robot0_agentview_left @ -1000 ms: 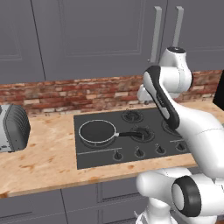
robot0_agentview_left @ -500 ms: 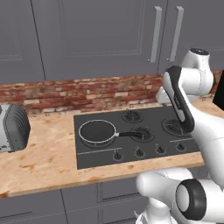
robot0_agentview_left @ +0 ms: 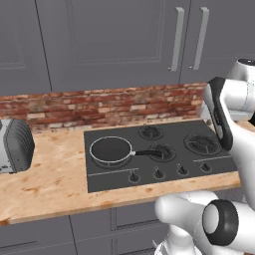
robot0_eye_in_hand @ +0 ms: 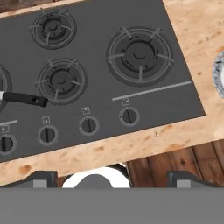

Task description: Pick the croissant and place it on the pan. Then turn on the stove to warm the croissant.

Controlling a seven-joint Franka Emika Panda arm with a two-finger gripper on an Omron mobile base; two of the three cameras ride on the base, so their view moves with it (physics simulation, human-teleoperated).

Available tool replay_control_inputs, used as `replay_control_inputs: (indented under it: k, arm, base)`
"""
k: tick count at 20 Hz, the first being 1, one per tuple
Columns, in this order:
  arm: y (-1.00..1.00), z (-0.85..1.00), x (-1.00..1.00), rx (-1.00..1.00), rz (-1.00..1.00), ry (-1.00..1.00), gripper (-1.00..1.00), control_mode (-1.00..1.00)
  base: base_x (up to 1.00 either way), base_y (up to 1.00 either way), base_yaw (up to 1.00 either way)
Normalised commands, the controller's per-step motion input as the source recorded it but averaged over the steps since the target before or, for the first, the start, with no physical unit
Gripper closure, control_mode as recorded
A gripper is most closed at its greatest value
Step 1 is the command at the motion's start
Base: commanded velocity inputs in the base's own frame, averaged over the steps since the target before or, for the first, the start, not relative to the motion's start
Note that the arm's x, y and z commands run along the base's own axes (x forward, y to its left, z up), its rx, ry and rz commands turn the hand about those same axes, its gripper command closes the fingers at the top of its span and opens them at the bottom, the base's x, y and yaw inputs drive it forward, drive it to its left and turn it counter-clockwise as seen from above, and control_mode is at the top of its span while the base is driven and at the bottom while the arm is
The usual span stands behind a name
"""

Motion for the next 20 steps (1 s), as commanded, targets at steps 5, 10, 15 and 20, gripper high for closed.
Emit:
replay_control_inputs:
  k: [5, 10, 15, 20]
  arm:
    - [-0.62, -0.08, 0.00, 0.00, -0.28, 0.09, -1.00, -1.00]
    - [-0.58, -0.09, 0.00, 0.00, -0.24, 0.13, -1.00, -1.00]
    - [-0.61, -0.19, 0.00, 0.00, -0.23, 0.13, -1.00, -1.00]
    - [-0.39, -0.22, 0.00, 0.00, -0.18, 0.00, -1.00, -1.00]
  base:
    - [0.00, 0.00, 0.00]
    - [0.00, 0.00, 0.00]
    - [0.00, 0.00, 0.00]
    - [0.00, 0.00, 0.00]
